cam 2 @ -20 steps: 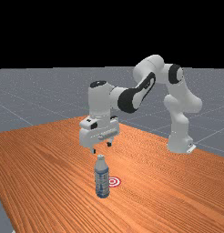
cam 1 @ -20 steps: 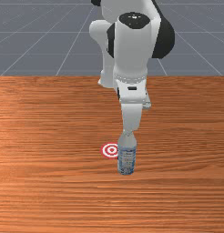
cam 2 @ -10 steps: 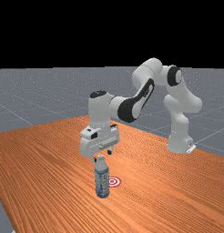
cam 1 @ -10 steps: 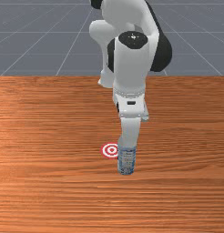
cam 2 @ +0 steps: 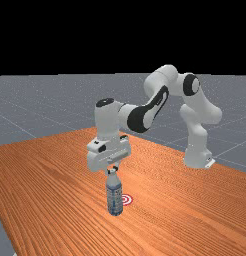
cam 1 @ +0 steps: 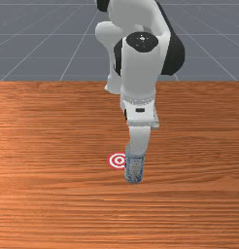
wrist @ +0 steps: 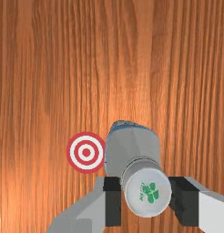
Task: Pick up the bottle and put it on the marker
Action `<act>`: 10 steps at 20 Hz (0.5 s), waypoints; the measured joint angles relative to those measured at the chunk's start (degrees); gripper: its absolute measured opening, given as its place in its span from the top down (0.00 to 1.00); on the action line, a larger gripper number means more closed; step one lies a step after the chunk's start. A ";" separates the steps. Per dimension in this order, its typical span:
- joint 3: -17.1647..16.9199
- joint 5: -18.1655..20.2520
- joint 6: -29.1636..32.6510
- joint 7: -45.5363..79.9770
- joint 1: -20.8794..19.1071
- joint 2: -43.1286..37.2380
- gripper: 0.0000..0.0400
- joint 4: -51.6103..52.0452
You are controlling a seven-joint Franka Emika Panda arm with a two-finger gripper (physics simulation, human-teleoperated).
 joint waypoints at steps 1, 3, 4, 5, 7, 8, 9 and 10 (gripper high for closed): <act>-0.18 -0.34 1.66 0.28 0.15 -0.79 0.62 -1.44; -0.43 -0.80 1.57 0.64 0.38 -0.84 0.62 -1.42; -0.41 -0.77 1.54 0.63 0.37 -0.85 0.62 -1.46; -0.13 -0.26 2.90 0.25 0.08 -1.40 0.62 -2.62; -0.71 0.60 1.63 3.66 0.20 -0.99 0.63 -1.70; -1.60 1.78 1.77 8.49 0.29 -1.13 0.62 -1.92; -2.08 2.31 1.86 9.88 -0.15 -1.23 0.62 -2.13; -2.45 2.62 1.87 10.14 -0.80 -1.26 0.62 -2.24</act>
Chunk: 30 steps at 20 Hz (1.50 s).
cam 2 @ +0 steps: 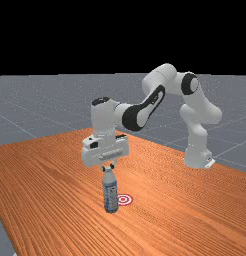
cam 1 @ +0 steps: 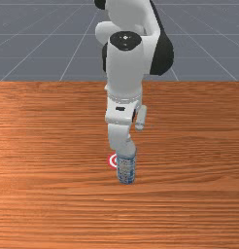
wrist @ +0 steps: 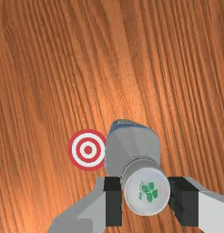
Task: Pick up the bottle and put it on the marker
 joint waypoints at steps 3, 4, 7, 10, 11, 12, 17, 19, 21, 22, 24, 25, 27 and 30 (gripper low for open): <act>0.44 -1.28 -0.35 -8.62 -2.56 0.13 0.62 0.29; 0.67 -1.77 -2.10 -10.89 -2.94 0.43 0.62 1.17; 0.60 -1.86 -2.79 -10.87 -2.99 -1.96 0.62 -2.45; 0.67 -1.99 2.81 -11.42 -3.07 -6.59 0.62 -10.77; 0.59 -1.87 3.89 -10.86 -3.02 -7.33 0.62 -12.11; 0.59 -1.87 4.06 -10.85 -3.02 -7.61 0.62 -12.51; 0.57 -1.96 0.64 -10.84 -2.99 -7.85 0.62 -12.37; 0.56 -1.99 0.82 -10.82 -2.99 -8.94 0.62 -14.10; 0.49 -1.84 4.61 -10.23 -2.96 -10.71 0.62 -17.51; 0.46 -1.82 4.85 -10.07 -2.96 -10.65 0.62 -17.49; 0.47 -1.89 5.27 -10.28 -3.02 -10.64 0.62 -17.48; 0.39 -1.78 5.42 -9.74 -2.97 -10.63 0.62 -17.48; 0.27 -1.62 5.75 -8.87 -2.89 -11.38 0.62 -18.55; 0.21 -1.58 6.53 -8.50 -2.86 -12.85 0.62 -20.88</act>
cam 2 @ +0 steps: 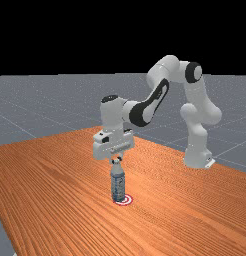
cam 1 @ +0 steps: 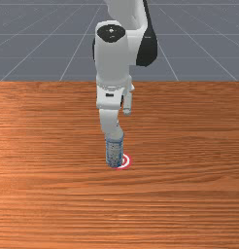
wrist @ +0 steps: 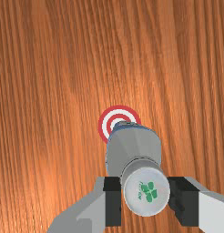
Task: Pick up the bottle and put it on the marker
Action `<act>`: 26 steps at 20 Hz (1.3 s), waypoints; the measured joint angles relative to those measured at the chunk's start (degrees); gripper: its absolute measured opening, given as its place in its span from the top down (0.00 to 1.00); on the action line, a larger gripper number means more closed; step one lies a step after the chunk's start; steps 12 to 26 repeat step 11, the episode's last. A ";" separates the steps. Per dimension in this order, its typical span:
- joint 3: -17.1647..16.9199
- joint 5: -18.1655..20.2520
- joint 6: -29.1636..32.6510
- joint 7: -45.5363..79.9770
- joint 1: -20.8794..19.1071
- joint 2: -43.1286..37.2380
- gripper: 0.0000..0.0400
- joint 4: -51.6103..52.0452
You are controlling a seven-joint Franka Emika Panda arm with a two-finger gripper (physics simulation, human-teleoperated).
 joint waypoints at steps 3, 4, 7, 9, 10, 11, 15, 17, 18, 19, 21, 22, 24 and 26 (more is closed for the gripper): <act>0.00 -0.03 0.63 -0.02 -0.01 -1.02 0.62 -1.64; 0.04 -0.10 0.69 -0.34 -0.04 -1.18 0.62 -1.96; 0.13 -0.29 -1.23 -1.05 -0.10 -0.68 0.62 -0.94; -0.10 0.10 0.72 0.77 0.04 -1.72 0.62 -2.73; -0.11 0.10 0.82 0.81 0.04 -1.95 0.62 -3.09; -0.08 0.05 0.92 0.60 0.02 -2.19 0.62 -3.43; -0.08 0.05 0.92 0.60 0.02 -2.19 0.62 -3.43; -0.08 0.05 0.92 0.60 0.02 -2.19 0.62 -3.43; -0.08 0.05 0.92 0.60 0.02 -2.19 0.62 -3.43; -0.08 0.05 0.92 0.60 0.02 -2.19 0.62 -3.43; -0.08 0.05 0.92 0.60 0.02 -2.19 0.62 -3.43; -0.08 0.05 0.92 0.60 0.02 -2.19 0.62 -3.43; -0.08 0.05 0.92 0.60 0.02 -2.19 0.62 -3.43; -0.08 0.05 0.92 0.60 0.02 -2.19 0.62 -3.43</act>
